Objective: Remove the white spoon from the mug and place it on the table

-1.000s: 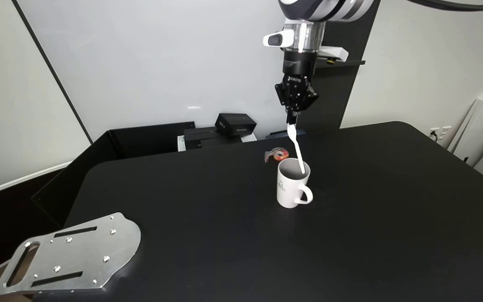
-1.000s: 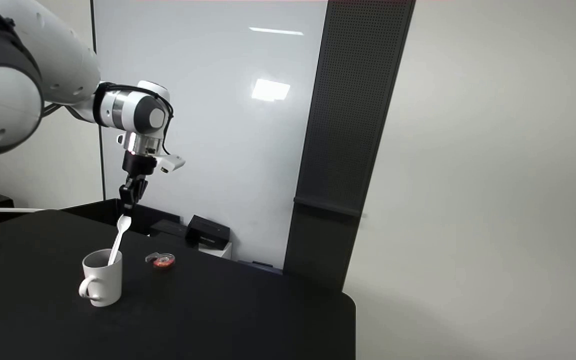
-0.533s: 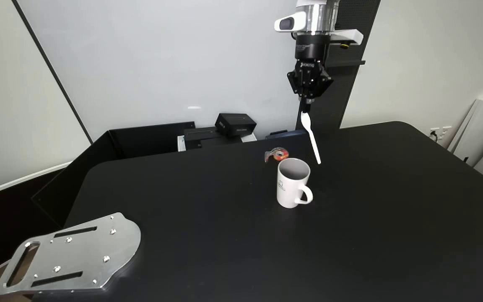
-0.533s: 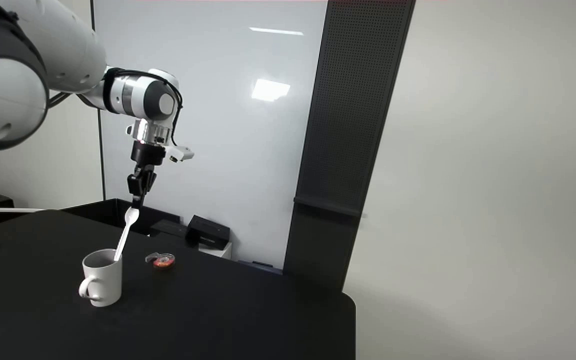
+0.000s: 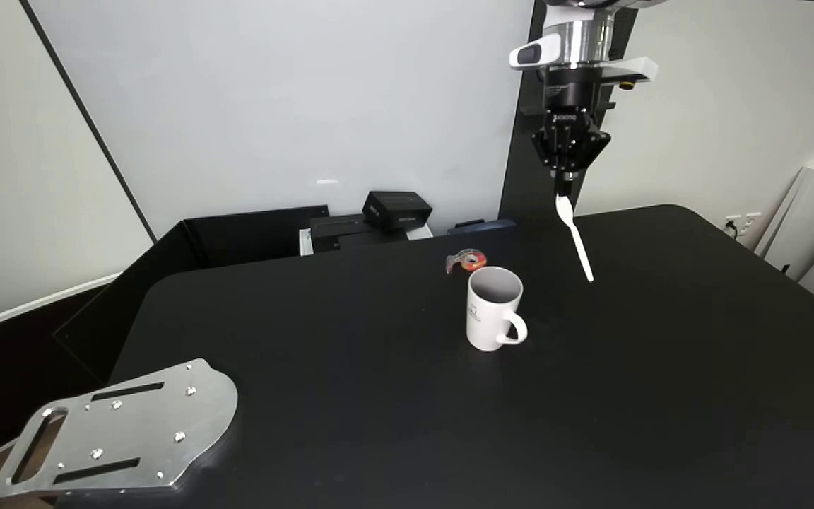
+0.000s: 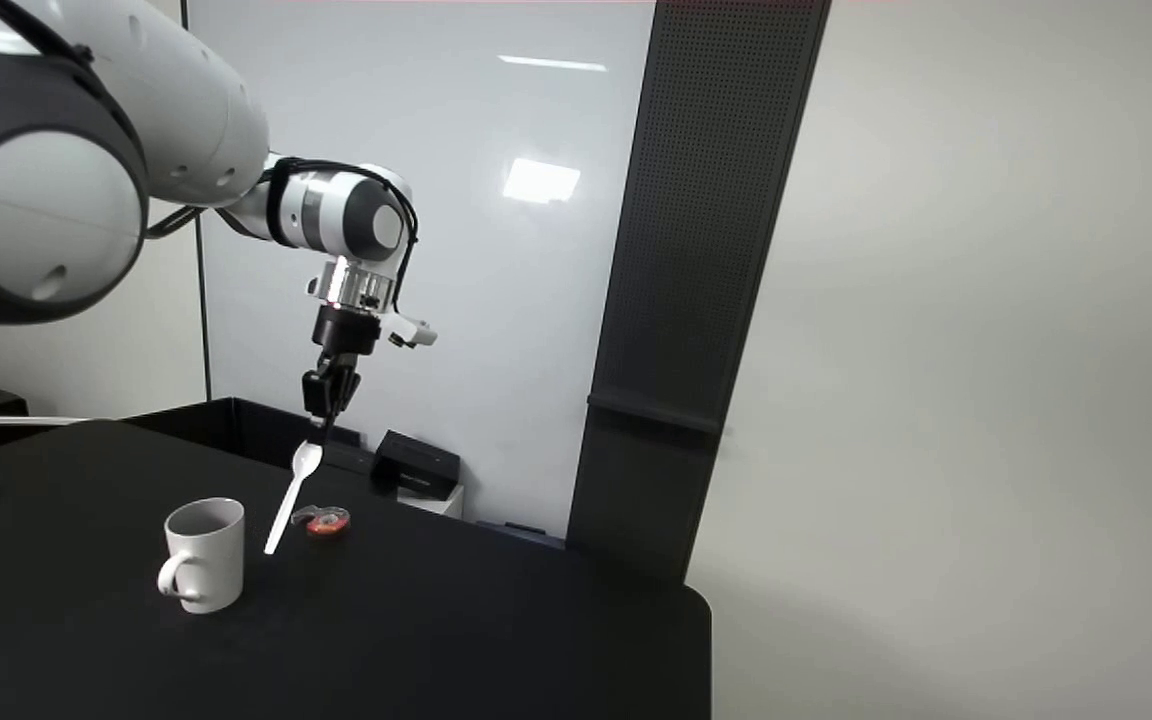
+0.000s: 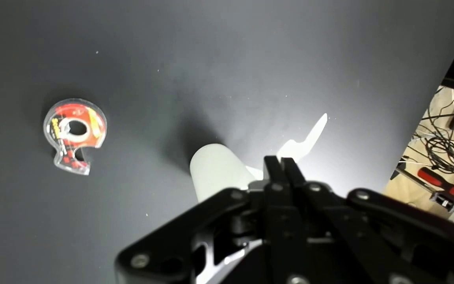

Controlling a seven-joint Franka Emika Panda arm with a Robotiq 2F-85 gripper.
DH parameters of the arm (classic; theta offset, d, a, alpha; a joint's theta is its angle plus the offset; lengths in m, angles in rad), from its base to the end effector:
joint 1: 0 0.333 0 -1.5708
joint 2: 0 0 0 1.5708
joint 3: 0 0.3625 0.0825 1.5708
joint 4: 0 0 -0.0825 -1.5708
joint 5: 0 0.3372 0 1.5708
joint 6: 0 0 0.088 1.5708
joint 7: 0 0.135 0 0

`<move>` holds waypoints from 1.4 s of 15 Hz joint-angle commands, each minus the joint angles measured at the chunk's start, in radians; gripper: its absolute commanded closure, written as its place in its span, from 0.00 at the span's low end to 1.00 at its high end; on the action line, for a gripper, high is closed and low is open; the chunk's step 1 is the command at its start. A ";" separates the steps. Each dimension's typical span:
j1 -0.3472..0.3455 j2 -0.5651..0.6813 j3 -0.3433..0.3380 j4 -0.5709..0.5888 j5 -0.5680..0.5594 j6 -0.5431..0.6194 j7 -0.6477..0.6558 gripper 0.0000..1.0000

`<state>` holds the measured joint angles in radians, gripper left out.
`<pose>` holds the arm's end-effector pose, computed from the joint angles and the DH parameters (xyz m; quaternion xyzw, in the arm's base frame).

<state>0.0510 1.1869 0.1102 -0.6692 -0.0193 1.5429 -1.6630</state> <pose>0.7521 0.0784 0.2229 -0.6236 -0.7652 0.0805 0.1382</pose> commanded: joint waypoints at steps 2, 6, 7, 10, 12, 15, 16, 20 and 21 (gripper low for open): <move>-0.058 0.048 -0.009 0.016 0.012 -0.021 0.003 0.99; -0.106 0.097 -0.006 0.016 0.009 0.016 -0.033 0.99; -0.114 0.110 -0.005 0.016 0.008 0.023 -0.039 0.99; -0.135 0.145 -0.003 0.016 0.009 0.035 -0.049 0.99; -0.144 0.168 -0.002 0.017 0.009 0.043 -0.059 0.99; -0.153 0.202 -0.001 0.021 0.009 0.053 -0.067 0.99; -0.153 0.210 -0.002 0.022 0.008 0.056 -0.068 0.99; -0.154 0.230 -0.001 0.030 0.010 0.052 -0.063 0.71; -0.152 0.228 -0.002 0.031 0.008 0.052 -0.065 0.70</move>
<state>-0.0979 1.4016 0.1047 -0.6727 -0.0172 1.6005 -1.7276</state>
